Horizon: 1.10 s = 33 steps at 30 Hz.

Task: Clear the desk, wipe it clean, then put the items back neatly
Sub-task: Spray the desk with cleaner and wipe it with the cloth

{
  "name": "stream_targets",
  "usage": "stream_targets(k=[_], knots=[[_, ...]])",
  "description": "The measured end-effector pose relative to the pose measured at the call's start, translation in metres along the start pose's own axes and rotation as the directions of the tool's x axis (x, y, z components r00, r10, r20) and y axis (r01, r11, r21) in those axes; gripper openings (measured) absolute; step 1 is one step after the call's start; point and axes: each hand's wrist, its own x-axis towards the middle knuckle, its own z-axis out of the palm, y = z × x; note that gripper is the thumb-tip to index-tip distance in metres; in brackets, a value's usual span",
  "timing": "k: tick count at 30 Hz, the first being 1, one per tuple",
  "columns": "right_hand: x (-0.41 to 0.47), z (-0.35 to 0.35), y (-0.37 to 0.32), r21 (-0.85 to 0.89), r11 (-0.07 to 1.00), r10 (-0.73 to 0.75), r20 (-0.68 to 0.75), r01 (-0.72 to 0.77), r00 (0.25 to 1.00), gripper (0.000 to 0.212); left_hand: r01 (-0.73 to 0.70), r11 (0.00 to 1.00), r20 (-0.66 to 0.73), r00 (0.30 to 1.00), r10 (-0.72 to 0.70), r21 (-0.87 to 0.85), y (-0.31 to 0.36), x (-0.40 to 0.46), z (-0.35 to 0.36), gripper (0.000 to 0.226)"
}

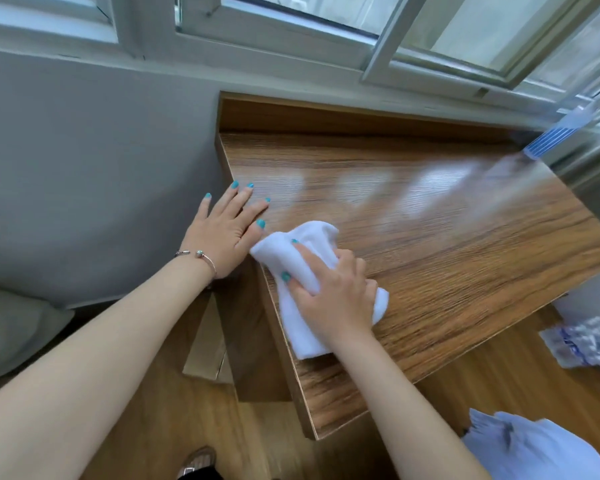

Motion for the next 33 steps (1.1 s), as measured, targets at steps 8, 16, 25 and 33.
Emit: stream_targets(k=[8, 16, 25, 33], knots=[[0.076, 0.003, 0.084, -0.026, 0.792, 0.610, -0.008, -0.610, 0.792, 0.043, 0.195, 0.918, 0.006, 0.979, -0.205, -0.345, 0.036, 0.012, 0.002, 0.043], [0.067, -0.001, 0.061, 0.070, 0.995, -0.077, 0.062, 0.073, 0.995, 0.053, 0.422, 0.907, -0.115, 0.900, -0.421, -0.022, 0.074, 0.022, 0.008, 0.044], [0.159, 0.007, 0.221, -0.029, 0.956, 0.294, 0.055, -0.293, 0.954, 0.048, 0.554, 0.802, -0.040, 0.828, -0.560, 0.223, 0.148, 0.058, 0.019, 0.051], [0.147, -0.001, 0.249, 0.110, 0.953, -0.295, 0.122, 0.282, 0.948, 0.053, 0.547, 0.816, -0.044, 0.835, -0.549, 0.189, 0.221, 0.085, 0.062, 0.063]])
